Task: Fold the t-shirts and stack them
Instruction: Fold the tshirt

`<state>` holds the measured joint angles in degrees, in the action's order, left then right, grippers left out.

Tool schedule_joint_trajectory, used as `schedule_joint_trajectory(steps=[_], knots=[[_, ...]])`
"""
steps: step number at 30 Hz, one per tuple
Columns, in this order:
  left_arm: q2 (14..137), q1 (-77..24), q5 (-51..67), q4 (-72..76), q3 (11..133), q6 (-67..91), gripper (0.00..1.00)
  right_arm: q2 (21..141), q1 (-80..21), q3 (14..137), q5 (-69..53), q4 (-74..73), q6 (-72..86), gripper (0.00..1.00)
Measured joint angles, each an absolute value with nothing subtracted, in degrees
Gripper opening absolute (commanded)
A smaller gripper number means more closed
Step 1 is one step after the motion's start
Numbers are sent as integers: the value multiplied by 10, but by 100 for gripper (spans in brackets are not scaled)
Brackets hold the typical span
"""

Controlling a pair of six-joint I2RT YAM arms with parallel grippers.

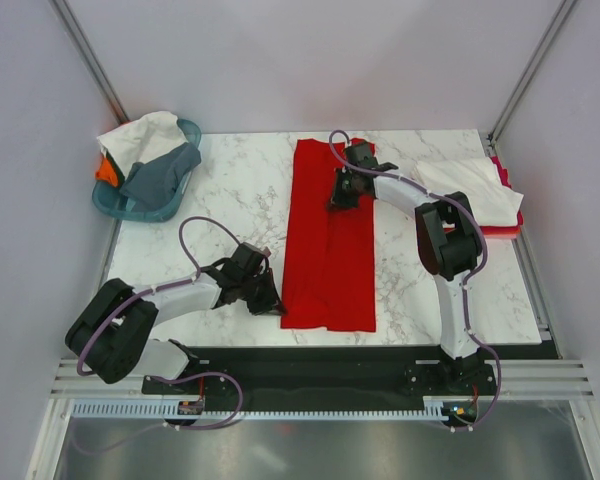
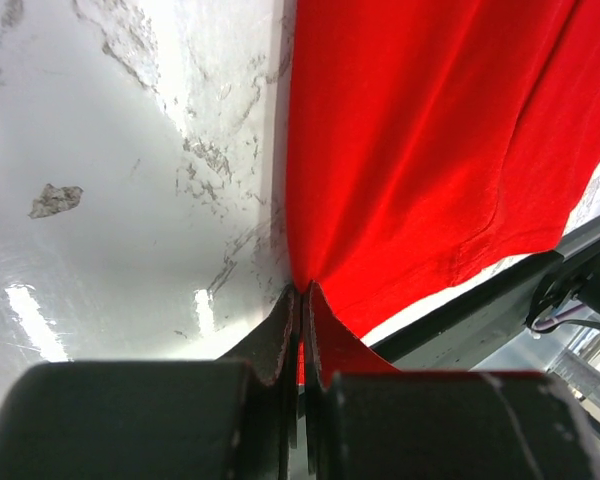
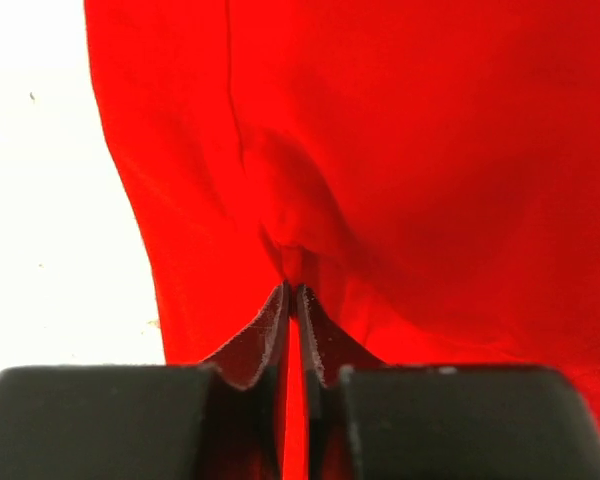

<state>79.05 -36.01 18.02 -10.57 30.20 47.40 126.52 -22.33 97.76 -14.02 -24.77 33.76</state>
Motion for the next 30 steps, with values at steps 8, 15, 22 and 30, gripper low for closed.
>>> schedule_joint_trajectory(steps=[8, 15, 22, 30], knots=[[791, -360, 188, -106, 300, 473, 7, 1261, -223, 942, -117, -239, 330, 46], [791, -360, 197, -106, 300, 469, 20, 1160, -225, 841, -115, -227, 323, 44], [753, -360, 196, -124, 300, 457, 37, 976, -277, 683, -103, -214, 316, 47], [734, -360, 196, -139, 299, 448, 38, 867, -440, 521, -69, -199, 343, 46]])
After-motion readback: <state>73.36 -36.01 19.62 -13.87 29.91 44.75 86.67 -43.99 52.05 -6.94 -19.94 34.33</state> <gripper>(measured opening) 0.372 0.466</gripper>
